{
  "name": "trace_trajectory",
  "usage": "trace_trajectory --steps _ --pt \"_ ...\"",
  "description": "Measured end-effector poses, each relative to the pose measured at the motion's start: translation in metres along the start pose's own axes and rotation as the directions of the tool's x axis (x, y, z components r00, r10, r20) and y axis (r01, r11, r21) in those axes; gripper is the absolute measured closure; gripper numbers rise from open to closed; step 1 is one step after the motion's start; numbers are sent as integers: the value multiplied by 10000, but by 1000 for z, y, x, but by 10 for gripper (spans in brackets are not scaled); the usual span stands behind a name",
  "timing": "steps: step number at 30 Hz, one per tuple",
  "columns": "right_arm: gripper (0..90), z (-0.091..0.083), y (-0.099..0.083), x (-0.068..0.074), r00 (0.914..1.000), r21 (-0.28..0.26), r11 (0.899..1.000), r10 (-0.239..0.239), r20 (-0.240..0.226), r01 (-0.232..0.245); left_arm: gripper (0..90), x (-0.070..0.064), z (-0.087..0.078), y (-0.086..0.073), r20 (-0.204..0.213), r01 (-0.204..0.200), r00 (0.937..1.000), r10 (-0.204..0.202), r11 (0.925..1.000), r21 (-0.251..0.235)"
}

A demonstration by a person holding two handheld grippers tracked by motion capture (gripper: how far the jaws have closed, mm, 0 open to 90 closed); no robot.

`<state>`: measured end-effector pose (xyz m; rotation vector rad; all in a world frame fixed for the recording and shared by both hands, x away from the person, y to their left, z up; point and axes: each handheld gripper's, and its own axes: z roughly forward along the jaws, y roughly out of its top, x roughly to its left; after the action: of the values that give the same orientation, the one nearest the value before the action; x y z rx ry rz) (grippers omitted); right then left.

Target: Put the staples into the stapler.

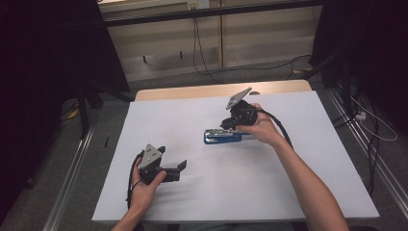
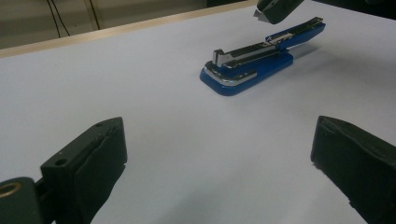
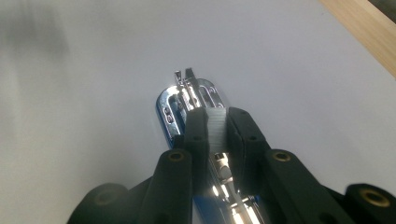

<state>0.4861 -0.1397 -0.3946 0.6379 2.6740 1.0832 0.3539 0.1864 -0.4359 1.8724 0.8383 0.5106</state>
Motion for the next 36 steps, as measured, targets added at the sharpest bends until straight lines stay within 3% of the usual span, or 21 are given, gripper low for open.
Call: trace_trajectory --steps 10,22,36 --pt "793 11 10 6 9988 31 9990 -439 -229 440 37 2 -1 0 -105 64 9999 -63 10000 45" --pt "793 23 14 2 9992 59 9998 -204 -332 206 37 1 0 0 -56 45 10000 -44 10000 80" --pt "793 34 21 3 9971 152 9979 -625 -428 632 37 2 -1 0 -36 24 10000 -24 10000 69"
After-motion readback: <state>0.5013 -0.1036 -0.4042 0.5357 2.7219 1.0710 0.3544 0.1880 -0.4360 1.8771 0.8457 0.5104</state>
